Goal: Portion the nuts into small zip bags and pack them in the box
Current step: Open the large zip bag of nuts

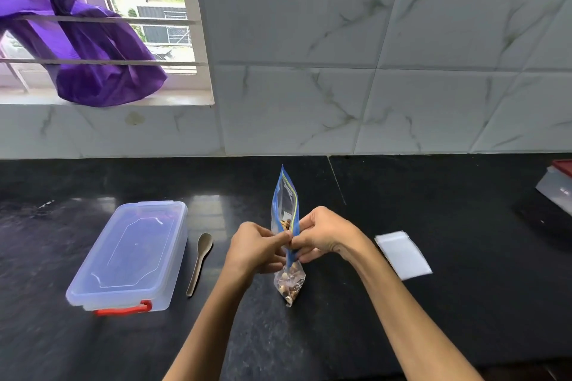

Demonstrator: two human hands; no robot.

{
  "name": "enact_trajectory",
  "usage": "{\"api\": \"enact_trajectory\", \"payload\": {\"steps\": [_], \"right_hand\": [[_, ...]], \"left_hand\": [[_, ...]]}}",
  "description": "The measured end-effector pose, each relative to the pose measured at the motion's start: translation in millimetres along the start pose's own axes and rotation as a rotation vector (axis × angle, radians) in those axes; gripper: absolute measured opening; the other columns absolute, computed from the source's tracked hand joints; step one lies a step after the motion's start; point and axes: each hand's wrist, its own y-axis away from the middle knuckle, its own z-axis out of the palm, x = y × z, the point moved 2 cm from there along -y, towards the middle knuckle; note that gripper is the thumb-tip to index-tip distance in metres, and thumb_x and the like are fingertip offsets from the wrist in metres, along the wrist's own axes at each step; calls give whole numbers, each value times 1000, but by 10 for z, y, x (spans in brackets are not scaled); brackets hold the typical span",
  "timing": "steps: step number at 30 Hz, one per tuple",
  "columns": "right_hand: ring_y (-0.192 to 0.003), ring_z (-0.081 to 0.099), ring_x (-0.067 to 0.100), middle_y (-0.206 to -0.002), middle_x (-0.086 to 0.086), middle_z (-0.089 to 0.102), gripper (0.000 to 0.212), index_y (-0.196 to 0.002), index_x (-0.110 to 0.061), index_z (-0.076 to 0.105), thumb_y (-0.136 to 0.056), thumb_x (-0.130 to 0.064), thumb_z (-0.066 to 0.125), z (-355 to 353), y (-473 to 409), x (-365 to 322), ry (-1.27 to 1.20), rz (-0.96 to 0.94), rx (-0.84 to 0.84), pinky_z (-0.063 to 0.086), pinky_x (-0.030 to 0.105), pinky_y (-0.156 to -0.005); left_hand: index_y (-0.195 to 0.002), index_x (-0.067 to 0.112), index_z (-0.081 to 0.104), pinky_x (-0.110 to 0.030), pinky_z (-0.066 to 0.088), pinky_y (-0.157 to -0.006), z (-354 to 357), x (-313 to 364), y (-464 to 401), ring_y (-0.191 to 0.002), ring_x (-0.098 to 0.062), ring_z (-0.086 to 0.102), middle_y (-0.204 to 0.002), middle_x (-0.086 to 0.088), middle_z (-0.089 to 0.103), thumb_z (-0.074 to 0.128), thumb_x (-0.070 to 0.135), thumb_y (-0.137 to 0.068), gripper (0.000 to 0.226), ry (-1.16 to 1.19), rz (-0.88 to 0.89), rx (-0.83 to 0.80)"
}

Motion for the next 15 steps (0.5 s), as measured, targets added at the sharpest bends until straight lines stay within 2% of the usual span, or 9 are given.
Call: {"api": "enact_trajectory", "payload": {"steps": [2,4,6,8,11,15], "right_hand": [[-60,68,16,-95,25,69,25,-108,11,64,-85,0,66,-6,27,11,-26,2,2,57,20,-54],[-53,67,11,-82,18,69,22,-103,13,64,-84,2,67,-39,47,24,-57,5,14,54,18,-49],[-50,67,8,-73,13,67,6,-90,7,64,-85,4,65,-93,67,26,-47,12,46,53,18,-48],[-55,68,10,-72,12,68,3,-83,0,63,-85,2,64,-138,80,19,12,20,107,57,21,-54],[-65,71,13,-77,11,71,8,-92,-3,64,-85,-4,65,-149,93,23,128,37,152,59,25,-62],[-65,71,12,-84,11,73,19,-103,-7,61,-85,-7,65,-116,86,33,188,21,218,58,24,-59]], "left_hand": [[-71,3,71,-26,57,-55,-7,-18,-8,-58,-20,70,-69,-16,71,66,11,-86,18,18,5,45],[-62,2,69,-25,57,-52,-47,-12,-4,-52,-18,69,-64,-17,70,62,4,-84,24,6,26,131],[-55,4,67,-30,59,-56,-99,7,9,-51,-18,69,-58,-14,69,63,2,-80,26,-49,74,218],[-51,6,66,-36,61,-62,-129,17,30,-50,-17,69,-52,-9,68,66,5,-78,27,-140,116,280],[-51,7,68,-39,60,-63,-109,18,62,-51,-18,68,-48,-5,66,71,12,-75,25,-257,161,341],[-55,4,69,-42,59,-60,-81,23,69,-55,-23,68,-51,-8,66,70,19,-73,23,-310,181,354]]}}
